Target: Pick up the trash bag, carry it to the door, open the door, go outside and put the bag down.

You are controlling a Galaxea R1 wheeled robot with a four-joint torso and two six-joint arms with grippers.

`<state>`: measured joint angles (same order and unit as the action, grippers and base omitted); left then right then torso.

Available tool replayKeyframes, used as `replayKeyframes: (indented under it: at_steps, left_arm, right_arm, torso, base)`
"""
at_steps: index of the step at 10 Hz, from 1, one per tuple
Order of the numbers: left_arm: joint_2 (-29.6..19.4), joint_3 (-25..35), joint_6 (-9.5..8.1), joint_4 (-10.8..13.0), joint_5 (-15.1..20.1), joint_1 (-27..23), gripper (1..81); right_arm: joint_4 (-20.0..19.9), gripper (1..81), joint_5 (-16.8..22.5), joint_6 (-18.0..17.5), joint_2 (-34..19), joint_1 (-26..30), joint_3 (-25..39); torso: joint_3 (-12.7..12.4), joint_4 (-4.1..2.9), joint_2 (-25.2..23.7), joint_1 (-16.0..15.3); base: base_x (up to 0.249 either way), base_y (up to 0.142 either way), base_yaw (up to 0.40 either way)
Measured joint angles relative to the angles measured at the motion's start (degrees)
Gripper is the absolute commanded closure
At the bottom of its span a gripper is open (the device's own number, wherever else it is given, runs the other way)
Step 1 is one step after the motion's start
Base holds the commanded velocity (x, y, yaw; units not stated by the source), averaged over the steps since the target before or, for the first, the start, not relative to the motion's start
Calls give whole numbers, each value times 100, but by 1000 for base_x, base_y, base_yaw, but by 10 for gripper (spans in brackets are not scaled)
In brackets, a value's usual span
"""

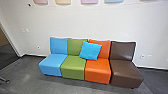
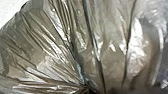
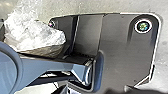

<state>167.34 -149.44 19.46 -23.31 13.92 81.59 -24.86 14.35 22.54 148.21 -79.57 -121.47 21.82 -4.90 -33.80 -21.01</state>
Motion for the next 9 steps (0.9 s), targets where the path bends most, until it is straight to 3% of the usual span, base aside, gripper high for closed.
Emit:
replayKeyframes:
  at_steps: [3, 9]
  left_arm:
    - [28, 2, 2, 0, -41, 5, 811]
    - [74, -138, 5, 0, -1, 222, 811]
  right_arm:
    - [0, 10, -143, 110, 256, -218, -549]
    - [0, 10, -239, 319, 831, -518, -1370]
  torso:
    - [-144, 0, 501, 319]
    - [-1351, 0, 1701, 1112]
  base:
    - [0, 0, 0]
    - [0, 0, 0]
